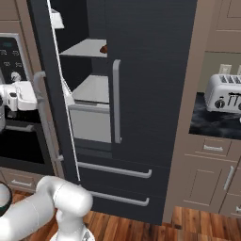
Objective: Place the chicken drumstick on the counter behind the older chicken drumstick on the same shelf of the fridge to maintain FIFO order. Close the fridge door when finished.
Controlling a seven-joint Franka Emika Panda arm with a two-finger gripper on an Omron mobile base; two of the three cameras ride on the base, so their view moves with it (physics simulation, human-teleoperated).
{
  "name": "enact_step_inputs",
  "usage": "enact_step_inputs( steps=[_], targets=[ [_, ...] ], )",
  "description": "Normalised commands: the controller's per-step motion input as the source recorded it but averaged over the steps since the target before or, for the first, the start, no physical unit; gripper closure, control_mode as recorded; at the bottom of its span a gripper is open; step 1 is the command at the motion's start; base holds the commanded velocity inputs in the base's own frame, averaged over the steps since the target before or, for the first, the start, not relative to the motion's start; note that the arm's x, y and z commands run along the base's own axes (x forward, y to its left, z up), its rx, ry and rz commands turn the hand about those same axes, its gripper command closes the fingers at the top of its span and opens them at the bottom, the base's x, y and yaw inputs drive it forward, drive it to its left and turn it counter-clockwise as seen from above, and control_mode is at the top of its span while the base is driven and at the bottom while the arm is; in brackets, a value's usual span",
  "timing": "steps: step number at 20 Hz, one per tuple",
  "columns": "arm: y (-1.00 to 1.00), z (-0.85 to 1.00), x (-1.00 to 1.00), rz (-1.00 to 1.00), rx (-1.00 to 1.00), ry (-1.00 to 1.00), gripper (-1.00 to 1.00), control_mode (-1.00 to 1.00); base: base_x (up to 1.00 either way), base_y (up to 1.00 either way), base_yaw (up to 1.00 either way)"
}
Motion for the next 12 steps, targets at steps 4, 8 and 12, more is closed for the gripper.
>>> enact_step_inputs(
  steps=[4,8,12],
  targets=[
    [-0.81,0.0,0.55,0.25,0.11,-0.16,-1.0,-1.0,0.0,0.0,0.0],
    [-0.42,0.0,0.75,0.2,0.1,-0.1,-1.0,-1.0,0.0,0.0,0.0],
    [-0.06,0.03,0.78,0.09,0.06,-0.03,-1.0,-1.0,0.0,0.0,0.0]
  ],
)
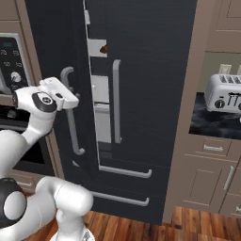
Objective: Place the chicken drumstick on the counter behind the older chicken drumstick on the same shelf of the fridge to maintain FIFO order. Close the fridge door when finished.
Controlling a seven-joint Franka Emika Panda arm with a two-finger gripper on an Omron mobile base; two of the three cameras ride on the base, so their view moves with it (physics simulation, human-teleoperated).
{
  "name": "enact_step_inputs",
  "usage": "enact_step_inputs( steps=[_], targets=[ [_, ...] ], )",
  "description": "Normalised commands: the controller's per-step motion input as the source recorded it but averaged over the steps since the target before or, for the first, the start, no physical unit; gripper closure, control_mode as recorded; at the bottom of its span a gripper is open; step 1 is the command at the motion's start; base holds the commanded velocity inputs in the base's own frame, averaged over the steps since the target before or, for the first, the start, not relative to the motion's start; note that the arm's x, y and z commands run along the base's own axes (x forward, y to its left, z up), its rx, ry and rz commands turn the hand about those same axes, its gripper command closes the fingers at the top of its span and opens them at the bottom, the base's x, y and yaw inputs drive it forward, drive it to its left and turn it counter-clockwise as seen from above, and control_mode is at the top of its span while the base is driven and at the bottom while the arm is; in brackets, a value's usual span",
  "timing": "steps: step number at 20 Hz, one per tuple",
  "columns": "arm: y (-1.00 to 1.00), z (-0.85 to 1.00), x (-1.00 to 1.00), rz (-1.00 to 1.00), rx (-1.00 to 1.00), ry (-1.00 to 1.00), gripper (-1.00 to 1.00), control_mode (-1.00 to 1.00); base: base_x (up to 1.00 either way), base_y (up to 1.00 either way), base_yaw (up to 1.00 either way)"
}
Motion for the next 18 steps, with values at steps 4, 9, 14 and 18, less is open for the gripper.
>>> enact_step_inputs(
  steps=[4,9,14,18],
  targets=[
    [0.0,0.0,0.79,0.04,0.04,0.0,-1.0,-1.0,0.0,0.0,0.0],
    [0.01,0.0,0.81,0.01,0.03,0.0,-1.0,-1.0,0.0,0.0,0.0],
    [0.1,0.01,0.82,0.0,0.0,0.0,-1.0,-1.0,0.0,0.0,0.0],
    [0.09,0.0,0.69,0.0,0.0,0.0,-1.0,-1.0,0.0,0.0,0.0]
  ],
)
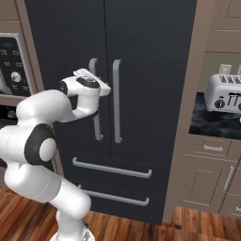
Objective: Place the chicken drumstick on the counter behind the older chicken drumstick on the same shelf of the fridge to maintain FIFO order. Close the fridge door when finished.
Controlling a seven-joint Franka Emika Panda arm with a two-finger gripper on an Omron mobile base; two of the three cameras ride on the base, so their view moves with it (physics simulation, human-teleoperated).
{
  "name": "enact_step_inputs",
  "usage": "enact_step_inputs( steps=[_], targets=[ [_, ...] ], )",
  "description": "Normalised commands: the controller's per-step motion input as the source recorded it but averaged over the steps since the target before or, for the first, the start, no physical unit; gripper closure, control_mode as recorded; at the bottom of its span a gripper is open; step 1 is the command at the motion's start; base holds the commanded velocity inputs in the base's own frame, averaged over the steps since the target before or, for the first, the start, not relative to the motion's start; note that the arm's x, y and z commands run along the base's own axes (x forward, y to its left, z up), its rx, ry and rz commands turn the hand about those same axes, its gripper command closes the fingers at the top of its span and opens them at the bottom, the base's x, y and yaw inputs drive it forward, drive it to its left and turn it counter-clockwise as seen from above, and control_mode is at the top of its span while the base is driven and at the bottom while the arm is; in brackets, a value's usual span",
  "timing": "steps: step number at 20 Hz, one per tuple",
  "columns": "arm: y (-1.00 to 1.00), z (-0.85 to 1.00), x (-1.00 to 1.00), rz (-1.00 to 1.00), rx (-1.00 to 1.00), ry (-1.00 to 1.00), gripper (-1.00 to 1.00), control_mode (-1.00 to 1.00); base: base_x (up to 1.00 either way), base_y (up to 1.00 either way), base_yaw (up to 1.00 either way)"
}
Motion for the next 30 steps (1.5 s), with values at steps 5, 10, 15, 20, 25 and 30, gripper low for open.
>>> enact_step_inputs(
  steps=[5,10,15,20,25,30],
  targets=[
    [0.13,0.0,0.72,0.0,0.0,0.0,-1.0,-1.0,0.0,0.0,0.0],
    [0.2,0.0,0.87,0.0,0.0,0.0,-1.0,-1.0,0.0,0.0,0.0],
    [0.19,0.0,0.78,0.0,0.0,0.0,-1.0,-1.0,0.0,0.0,0.0],
    [0.15,0.0,0.51,0.0,0.0,0.0,-1.0,-1.0,0.0,0.0,0.0],
    [0.09,0.0,0.33,-0.01,0.0,0.03,-1.0,-1.0,0.0,0.0,0.0],
    [0.05,0.0,0.22,-0.02,0.0,0.05,-1.0,-1.0,0.0,0.0,0.0]
  ],
)
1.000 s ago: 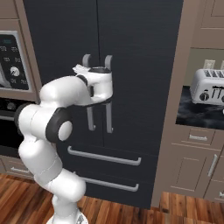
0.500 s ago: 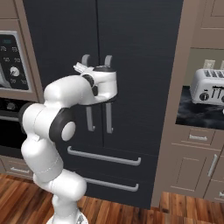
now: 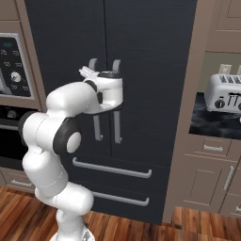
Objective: Place the chicken drumstick on the counter behind the older chicken drumstick on the same shelf of the fridge to maintain FIFO order. Close the fridge door when finished.
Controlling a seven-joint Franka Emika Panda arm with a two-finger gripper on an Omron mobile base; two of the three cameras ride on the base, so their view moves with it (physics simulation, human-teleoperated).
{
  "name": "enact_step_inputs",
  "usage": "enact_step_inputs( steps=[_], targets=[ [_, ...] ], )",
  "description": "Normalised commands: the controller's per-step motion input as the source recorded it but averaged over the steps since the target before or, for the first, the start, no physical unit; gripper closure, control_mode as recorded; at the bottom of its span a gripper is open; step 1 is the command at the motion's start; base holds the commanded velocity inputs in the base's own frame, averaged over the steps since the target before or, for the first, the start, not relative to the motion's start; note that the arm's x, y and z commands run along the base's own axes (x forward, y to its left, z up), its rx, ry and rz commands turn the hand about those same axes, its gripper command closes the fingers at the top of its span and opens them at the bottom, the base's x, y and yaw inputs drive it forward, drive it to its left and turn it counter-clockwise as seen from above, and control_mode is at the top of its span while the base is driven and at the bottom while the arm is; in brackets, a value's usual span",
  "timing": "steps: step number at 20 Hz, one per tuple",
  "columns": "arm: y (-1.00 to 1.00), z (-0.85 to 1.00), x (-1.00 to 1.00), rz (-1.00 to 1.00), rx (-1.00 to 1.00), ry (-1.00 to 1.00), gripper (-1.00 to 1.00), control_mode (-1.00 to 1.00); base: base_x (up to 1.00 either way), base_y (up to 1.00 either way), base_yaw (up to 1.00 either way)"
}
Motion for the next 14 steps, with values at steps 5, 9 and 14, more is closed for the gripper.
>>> enact_step_inputs(
  steps=[5,9,14],
  targets=[
    [0.0,0.14,-0.11,-0.03,0.0,0.02,-1.0,-1.0,0.0,0.0,0.0],
    [-0.13,0.26,-0.59,-0.02,0.0,0.0,-1.0,-1.0,0.0,0.0,0.0],
    [-0.13,0.31,-0.68,-0.01,0.0,0.01,-1.0,-1.0,0.0,0.0,0.0]
  ],
)
